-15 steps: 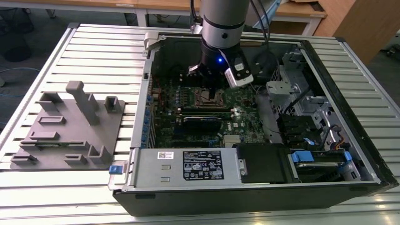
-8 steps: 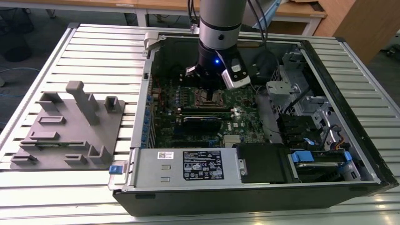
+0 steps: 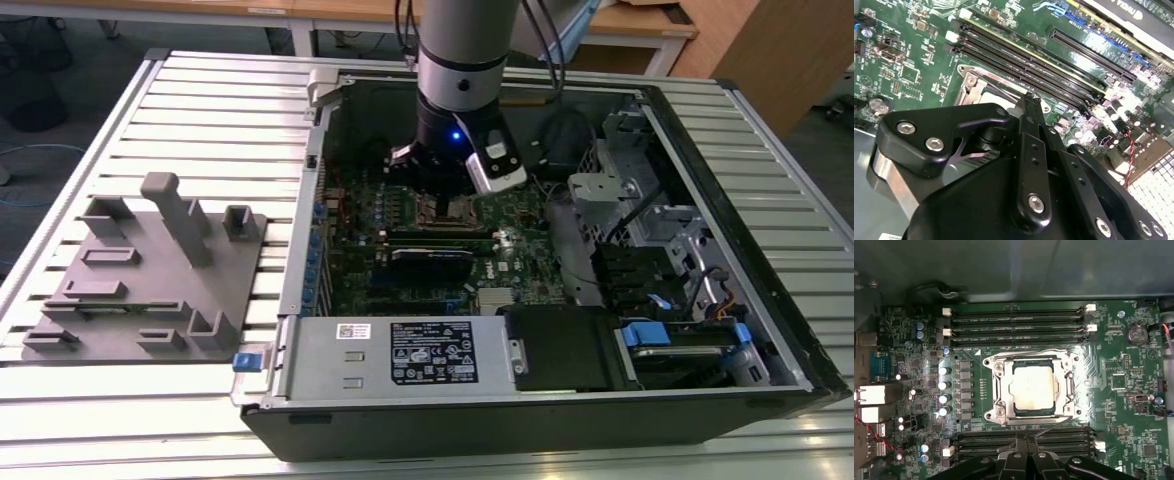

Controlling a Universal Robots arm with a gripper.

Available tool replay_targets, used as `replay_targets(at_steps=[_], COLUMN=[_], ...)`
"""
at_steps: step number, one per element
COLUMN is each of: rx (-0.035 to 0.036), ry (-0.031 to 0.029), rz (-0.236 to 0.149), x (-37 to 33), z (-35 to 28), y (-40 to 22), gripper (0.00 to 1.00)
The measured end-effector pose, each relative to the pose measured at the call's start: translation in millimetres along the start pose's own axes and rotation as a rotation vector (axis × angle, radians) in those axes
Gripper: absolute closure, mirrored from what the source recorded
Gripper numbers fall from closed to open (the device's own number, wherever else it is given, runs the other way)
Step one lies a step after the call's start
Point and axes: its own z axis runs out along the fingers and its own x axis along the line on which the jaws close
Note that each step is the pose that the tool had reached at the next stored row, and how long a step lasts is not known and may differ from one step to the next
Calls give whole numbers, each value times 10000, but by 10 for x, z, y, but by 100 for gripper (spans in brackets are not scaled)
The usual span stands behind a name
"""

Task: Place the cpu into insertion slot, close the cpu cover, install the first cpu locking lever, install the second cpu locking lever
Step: 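Install the second cpu locking lever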

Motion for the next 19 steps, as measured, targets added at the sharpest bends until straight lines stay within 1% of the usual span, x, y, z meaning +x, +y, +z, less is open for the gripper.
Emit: replay_targets(at_steps=[2, 8, 11, 19], rx=[0, 0, 0, -4], ry=[1, 0, 0, -2], rz=[0, 0, -2, 0], x=[9, 48, 51, 52], z=[17, 41, 57, 67], y=[-4, -9, -10, -10], gripper=[89, 89, 89, 89])
